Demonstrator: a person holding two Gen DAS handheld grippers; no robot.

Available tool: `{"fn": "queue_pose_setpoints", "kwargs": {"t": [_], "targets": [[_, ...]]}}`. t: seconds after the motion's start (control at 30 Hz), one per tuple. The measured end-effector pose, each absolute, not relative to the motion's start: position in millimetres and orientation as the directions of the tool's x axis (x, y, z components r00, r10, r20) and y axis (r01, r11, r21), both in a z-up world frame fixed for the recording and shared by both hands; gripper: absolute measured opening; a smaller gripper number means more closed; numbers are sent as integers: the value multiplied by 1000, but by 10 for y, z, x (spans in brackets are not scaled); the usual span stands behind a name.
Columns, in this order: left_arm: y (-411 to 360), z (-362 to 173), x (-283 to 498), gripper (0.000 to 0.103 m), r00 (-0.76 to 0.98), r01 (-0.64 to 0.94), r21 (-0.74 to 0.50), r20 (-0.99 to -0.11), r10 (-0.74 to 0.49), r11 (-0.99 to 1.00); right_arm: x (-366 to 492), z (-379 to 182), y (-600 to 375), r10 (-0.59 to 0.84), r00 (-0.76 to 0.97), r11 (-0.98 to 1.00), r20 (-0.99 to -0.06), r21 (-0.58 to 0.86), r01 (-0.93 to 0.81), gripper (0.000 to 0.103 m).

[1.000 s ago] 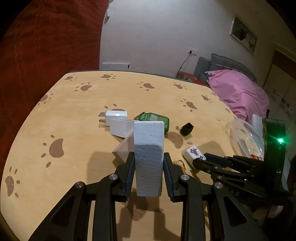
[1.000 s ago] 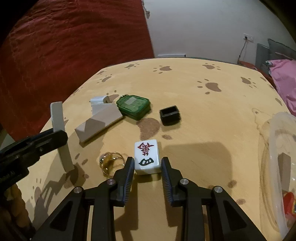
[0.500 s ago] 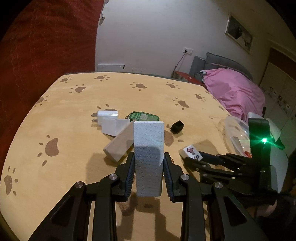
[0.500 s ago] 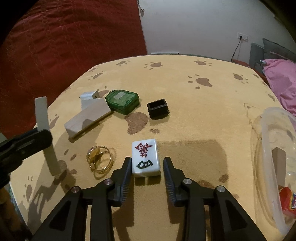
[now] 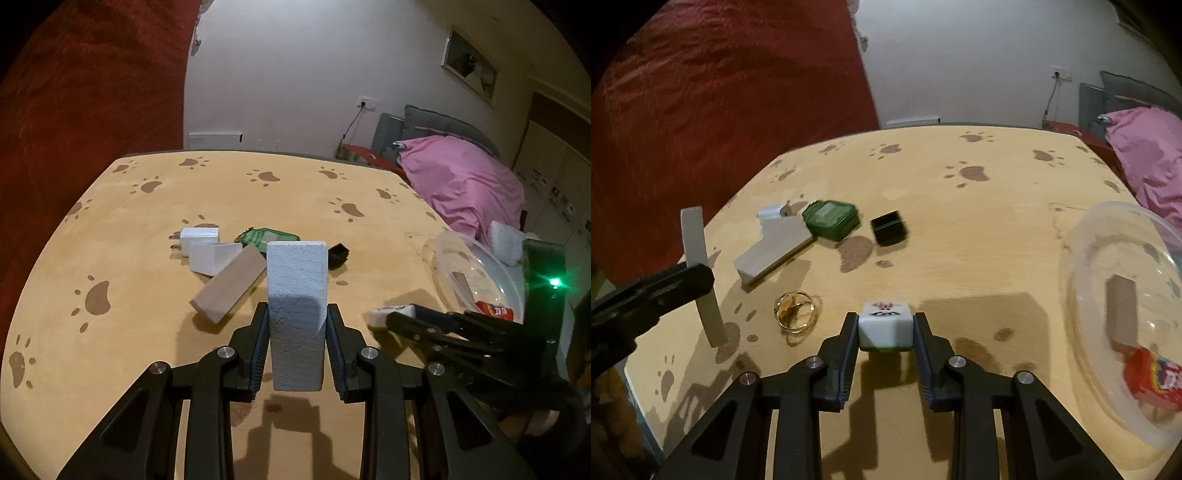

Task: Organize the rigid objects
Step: 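Grasp the green tin with the right tool and place it in the bowl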

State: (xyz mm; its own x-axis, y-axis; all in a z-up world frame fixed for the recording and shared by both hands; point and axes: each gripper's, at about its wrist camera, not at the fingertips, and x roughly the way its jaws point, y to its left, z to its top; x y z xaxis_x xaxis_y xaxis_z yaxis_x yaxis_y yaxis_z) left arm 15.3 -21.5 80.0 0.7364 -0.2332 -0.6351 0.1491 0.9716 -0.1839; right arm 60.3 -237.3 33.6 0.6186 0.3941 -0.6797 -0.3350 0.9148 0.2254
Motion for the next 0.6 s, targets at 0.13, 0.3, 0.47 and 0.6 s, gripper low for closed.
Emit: {"fn": "queue_pose_setpoints", "kwargs": {"t": [0.13,0.3,0.47,0.6], "targets": [[-313,825,143,30,736,162,-177,-634,-238,971,535,371,-2576,381,639,923,-668,238,-302,31],[-453,857,116,30,735,182,-169,-631,-249,969,444,425,-2863,369,671,930,-643,262,-259,31],[-603,887,99,30,731,206,-162,-630,-262,965,392,529,-3091,348,709,936,-613,276,-221,31],[-710,898,90,30,727,223,-158,-631,-272,962,364,597,-3292,315,741,944,-593,275,-181,31]]}}
